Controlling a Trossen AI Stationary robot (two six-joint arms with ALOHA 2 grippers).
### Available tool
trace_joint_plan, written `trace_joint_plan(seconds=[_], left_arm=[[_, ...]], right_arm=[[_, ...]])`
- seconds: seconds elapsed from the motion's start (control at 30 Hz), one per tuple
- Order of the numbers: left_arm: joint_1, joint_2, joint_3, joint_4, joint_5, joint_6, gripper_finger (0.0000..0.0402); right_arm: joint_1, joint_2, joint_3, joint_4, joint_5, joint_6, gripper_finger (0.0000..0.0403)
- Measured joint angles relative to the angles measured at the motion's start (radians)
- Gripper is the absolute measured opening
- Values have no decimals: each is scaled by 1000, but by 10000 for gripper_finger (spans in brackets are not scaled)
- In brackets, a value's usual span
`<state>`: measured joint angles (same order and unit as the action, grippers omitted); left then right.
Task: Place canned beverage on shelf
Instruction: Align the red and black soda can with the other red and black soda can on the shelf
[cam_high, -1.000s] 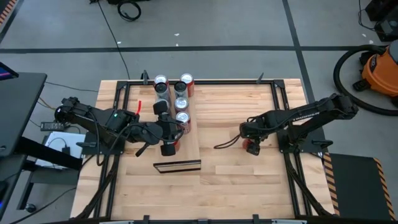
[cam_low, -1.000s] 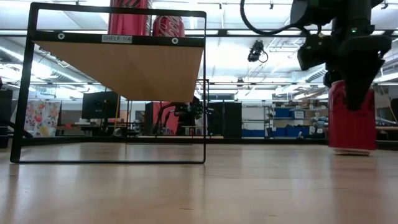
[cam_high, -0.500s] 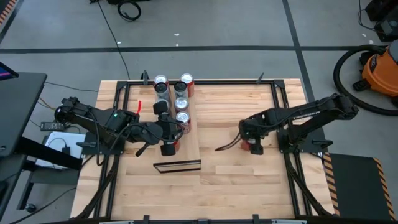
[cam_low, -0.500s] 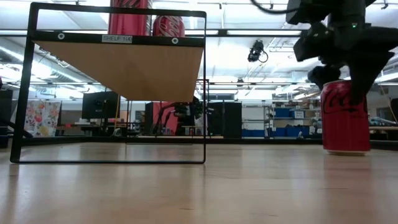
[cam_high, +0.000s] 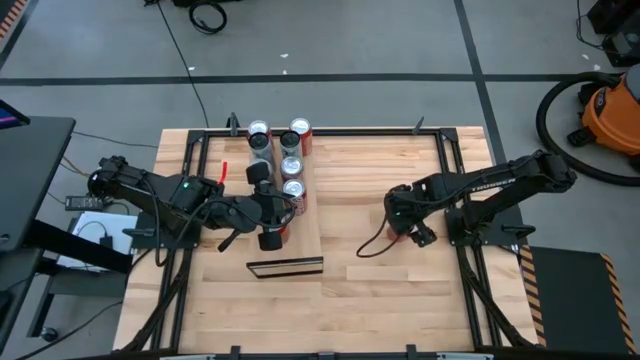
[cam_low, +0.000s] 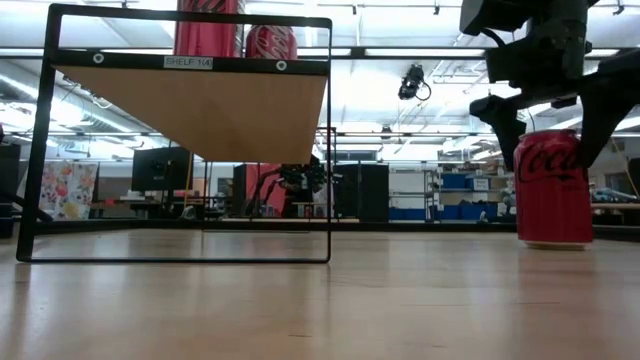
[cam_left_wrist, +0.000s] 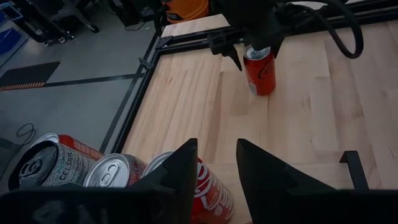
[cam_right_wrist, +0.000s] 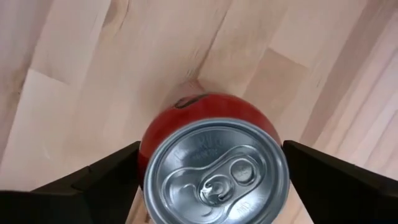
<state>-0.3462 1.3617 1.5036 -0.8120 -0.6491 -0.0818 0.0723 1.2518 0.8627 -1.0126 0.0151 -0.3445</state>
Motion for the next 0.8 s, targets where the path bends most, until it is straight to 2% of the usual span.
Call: trace_joint_plan(seconds=[0.13, 0.23, 0.37, 0.47, 0.53, 0.63, 0.73, 0.8], left_arm=[[0, 0, 0, 0, 0, -1, 121], [0, 0, 0, 0, 0, -4, 121], [0, 0, 0, 0, 0, -4, 121], [0, 0, 0, 0, 0, -4, 121], [0, 0, 0, 0, 0, -8, 121], [0, 0, 0, 0, 0, -8, 121], [0, 0, 0, 0, 0, -9, 121], [0, 0, 0, 0, 0, -9, 121]], right_arm=[[0, 0, 0, 0, 2, -26, 377], [0, 0, 0, 0, 1, 20, 355], [0, 0, 0, 3, -1, 209, 325], [0, -1, 1, 4, 0, 467, 320], [-1, -1, 2, 5, 0, 660, 327], [-1, -1, 1, 11, -2, 828, 352], [0, 0, 1, 34, -13, 833, 380], [0, 0, 1, 48, -13, 780, 393]])
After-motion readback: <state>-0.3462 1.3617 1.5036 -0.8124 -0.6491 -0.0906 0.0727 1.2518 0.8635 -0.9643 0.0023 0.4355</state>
